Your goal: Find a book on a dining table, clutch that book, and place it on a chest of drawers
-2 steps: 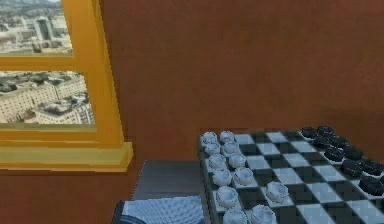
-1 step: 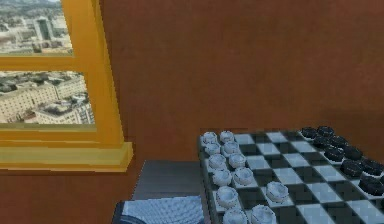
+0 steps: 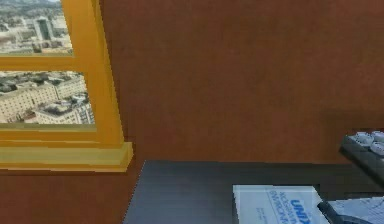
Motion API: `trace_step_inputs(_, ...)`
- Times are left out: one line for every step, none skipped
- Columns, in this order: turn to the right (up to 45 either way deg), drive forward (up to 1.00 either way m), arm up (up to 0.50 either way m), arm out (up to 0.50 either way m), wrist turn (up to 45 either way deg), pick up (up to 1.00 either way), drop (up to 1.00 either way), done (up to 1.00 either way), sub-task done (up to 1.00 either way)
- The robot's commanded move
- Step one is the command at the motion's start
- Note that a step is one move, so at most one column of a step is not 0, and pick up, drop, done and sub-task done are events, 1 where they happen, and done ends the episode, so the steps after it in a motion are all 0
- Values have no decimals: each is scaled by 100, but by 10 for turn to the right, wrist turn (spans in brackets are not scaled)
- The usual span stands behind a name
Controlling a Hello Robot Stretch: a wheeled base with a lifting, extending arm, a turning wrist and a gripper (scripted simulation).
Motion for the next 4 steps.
trace_step_inputs(0,0,0,0,390,0,0,0,0)
trace_step_inputs(0,0,-12,0,0,0,0,0,0)
trace_step_inputs(0,0,0,0,0,0,100,0,0)
trace_step_inputs(0,0,0,-10,0,0,0,0,0)
